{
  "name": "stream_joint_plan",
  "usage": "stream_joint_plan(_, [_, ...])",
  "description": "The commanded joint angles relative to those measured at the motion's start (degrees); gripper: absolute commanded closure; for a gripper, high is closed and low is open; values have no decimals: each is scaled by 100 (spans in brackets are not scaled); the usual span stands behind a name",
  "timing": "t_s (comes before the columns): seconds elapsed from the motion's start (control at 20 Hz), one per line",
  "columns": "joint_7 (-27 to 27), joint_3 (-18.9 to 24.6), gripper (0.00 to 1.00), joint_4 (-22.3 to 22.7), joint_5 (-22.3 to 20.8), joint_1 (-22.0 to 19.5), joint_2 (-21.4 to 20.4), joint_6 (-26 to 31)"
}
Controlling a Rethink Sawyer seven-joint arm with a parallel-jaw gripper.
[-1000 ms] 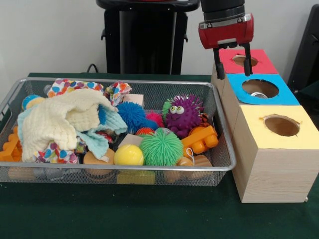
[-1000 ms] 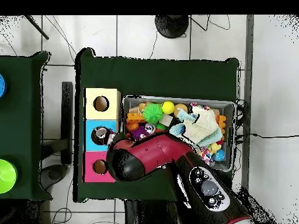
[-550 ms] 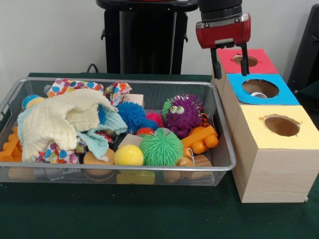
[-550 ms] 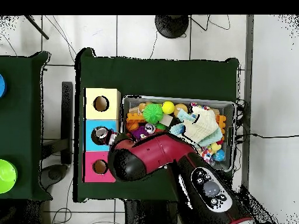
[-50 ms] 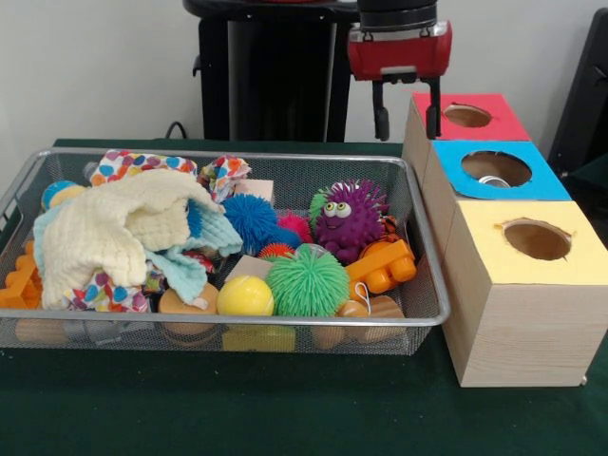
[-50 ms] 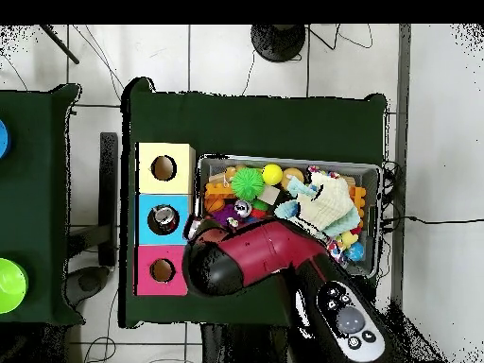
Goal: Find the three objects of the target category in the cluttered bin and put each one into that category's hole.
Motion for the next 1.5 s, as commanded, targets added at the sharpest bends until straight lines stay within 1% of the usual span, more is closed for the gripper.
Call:
stream_joint_plan(0.05, [-284, -631, 0, -175, -522, 174, -88, 697])
stream_joint_plan(0.45, [-78, -1156, 0, -492, -693, 688, 162, 684])
stream_joint_plan(0.7, [81, -1446, 0, -678, -757, 909, 321, 515])
stream_joint_plan(1.05, [39, -1609, 0, -744, -658, 1016, 434, 350])
stream_joint_plan(1.25, [-3, -1620, 0, -726, -606, 998, 484, 176])
stream_joint_plan(1.5, [29, -1687, 0, -765, -587, 1043, 564, 108])
